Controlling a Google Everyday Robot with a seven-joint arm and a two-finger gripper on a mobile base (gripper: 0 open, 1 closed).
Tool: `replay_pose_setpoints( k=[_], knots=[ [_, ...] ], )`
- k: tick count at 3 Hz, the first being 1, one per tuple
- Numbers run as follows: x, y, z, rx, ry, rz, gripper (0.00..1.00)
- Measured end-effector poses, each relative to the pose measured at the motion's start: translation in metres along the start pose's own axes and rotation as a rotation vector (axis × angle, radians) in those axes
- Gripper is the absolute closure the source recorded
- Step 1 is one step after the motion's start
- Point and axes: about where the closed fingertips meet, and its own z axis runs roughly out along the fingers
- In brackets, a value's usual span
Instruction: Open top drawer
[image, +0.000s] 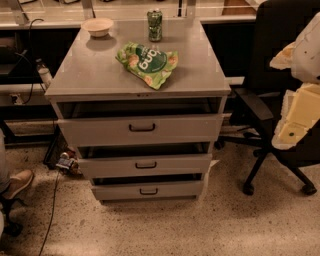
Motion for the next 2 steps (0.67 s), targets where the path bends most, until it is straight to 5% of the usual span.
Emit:
replay_pose_setpoints(
  k=[2],
  knots=[
    [-0.006,0.008,0.025,0.006,0.000,-0.022,0.00]
  ],
)
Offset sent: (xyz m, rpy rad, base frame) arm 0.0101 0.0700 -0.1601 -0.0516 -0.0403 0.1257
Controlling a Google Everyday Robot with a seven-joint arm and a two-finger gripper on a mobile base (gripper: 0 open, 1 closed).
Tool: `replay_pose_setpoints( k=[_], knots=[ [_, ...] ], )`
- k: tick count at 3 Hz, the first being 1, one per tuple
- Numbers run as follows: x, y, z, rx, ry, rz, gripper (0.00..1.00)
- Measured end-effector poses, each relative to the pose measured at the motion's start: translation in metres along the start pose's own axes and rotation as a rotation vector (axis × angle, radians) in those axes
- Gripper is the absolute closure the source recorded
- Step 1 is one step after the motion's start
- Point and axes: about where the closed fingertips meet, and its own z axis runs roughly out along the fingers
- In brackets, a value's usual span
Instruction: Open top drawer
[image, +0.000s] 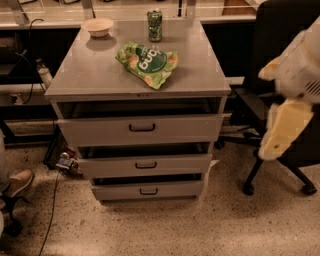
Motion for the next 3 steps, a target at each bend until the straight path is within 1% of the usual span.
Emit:
replay_pose_setpoints(
  k=[1,2,3],
  knots=[
    [-0.018,0.025,0.065,-0.009,-0.026,-0.026,0.00],
    [-0.036,0.048,0.136,-0.048,-0.069,-0.038,0.00],
    [-0.046,0.039,0.147,0.008,-0.106,-0.040,0.00]
  ],
)
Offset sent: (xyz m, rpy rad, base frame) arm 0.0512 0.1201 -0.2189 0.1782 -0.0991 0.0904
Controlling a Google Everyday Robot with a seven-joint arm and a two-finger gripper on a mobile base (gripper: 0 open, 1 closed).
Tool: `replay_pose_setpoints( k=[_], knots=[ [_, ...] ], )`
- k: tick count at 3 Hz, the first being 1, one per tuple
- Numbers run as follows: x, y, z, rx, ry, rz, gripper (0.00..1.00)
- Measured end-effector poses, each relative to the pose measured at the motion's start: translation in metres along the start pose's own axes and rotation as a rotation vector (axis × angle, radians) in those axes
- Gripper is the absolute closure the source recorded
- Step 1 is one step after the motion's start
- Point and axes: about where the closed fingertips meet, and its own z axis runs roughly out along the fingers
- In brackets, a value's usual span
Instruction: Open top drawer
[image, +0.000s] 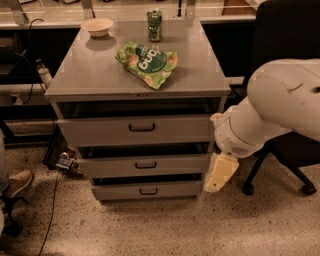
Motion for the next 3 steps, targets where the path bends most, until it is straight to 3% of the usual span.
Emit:
replay_pose_setpoints(
  k=[2,3],
  knots=[
    [-0.002,-0.004,0.012,0.025,0.000,-0.031,0.00],
    [-0.001,-0.023,0.047,0.057,-0.011,-0.055,0.00]
  ],
)
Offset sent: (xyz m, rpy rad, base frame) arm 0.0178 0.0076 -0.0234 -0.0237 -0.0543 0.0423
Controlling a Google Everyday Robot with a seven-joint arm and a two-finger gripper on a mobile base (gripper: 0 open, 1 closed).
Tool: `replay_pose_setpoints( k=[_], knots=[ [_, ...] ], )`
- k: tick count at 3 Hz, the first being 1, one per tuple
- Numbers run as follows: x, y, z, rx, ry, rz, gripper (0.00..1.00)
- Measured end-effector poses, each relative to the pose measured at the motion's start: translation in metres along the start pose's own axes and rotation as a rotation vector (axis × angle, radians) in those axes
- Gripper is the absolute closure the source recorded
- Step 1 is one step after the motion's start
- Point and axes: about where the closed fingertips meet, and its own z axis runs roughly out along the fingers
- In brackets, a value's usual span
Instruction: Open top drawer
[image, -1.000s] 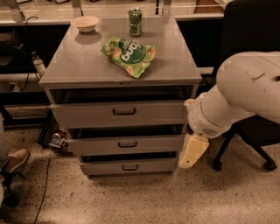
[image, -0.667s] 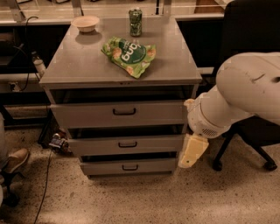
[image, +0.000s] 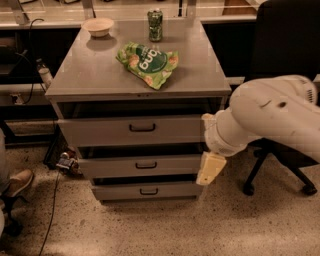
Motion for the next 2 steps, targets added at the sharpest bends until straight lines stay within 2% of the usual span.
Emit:
replay_pose_setpoints(
  k=[1,2],
  knots=[
    [-0.007,-0.032,0.054,0.052,-0.036,-0.029,0.00],
    [-0.016,-0.050,0.081,0.083,-0.052,-0.050,0.00]
  ],
)
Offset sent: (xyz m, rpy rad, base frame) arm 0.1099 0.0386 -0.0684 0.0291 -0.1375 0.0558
